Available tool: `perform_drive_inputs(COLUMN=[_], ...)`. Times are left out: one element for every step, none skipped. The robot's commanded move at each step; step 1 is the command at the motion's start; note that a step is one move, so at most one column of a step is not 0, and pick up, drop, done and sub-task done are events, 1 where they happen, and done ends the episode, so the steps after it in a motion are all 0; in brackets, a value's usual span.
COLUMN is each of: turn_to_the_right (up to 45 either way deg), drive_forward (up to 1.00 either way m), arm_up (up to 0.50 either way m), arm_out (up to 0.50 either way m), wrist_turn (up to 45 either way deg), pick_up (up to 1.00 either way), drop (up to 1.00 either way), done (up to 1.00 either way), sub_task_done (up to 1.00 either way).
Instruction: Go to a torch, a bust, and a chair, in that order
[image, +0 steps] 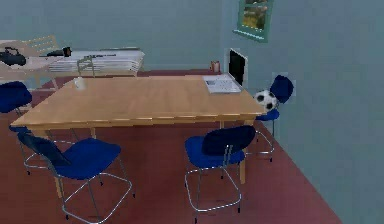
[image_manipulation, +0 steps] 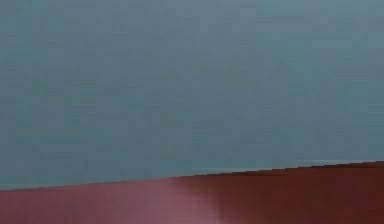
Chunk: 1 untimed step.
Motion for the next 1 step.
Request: perform_drive_inputs(turn_to_the_right=[0.0], drive_forward=[0.0], arm_up=[0.0], arm_out=[0.0], wrist_turn=[0.0], pick_up=[0.0], drop=[0.0], done=[1.0], sub_task_done=[0.0])
